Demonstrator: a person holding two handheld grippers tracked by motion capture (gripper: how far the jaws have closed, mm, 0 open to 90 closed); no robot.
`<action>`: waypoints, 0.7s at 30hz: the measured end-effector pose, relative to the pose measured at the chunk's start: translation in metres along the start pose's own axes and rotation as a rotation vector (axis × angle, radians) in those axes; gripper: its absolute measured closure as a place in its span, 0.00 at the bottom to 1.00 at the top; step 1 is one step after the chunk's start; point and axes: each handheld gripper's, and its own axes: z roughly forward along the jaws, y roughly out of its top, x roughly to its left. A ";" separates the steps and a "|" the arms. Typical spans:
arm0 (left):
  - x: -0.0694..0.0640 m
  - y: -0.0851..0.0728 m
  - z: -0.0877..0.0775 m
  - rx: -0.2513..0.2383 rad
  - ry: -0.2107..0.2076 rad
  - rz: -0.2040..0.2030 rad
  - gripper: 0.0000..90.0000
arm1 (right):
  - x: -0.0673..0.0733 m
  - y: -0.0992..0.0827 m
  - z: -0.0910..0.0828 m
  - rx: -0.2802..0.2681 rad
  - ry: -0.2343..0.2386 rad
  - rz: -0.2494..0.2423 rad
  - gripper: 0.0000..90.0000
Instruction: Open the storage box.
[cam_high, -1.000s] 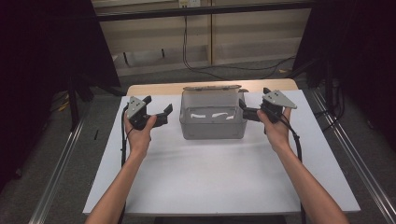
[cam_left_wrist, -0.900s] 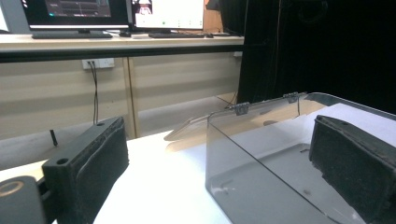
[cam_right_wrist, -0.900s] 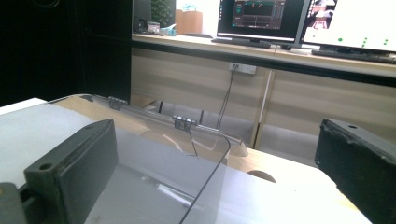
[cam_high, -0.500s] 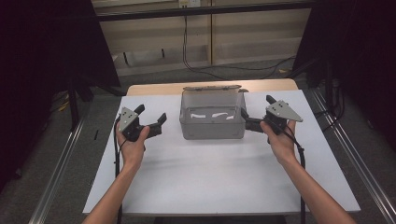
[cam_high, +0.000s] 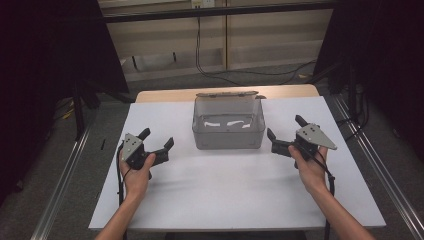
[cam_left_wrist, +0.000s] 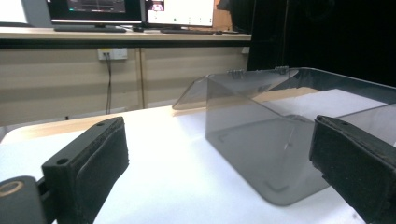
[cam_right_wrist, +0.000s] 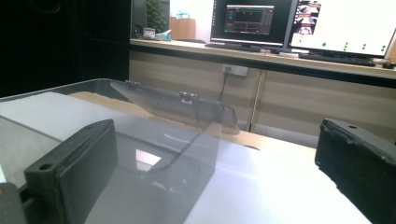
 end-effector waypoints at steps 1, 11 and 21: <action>-0.001 0.000 -0.003 0.000 0.008 -0.004 0.05 | 0.000 0.000 0.000 0.000 0.000 0.000 0.00; -0.009 -0.009 -0.040 0.004 0.039 -0.041 0.05 | -0.001 -0.009 -0.040 -0.018 -0.010 0.003 0.00; -0.011 -0.012 -0.064 0.019 0.055 -0.047 0.05 | -0.002 -0.013 -0.069 -0.023 -0.042 0.018 0.00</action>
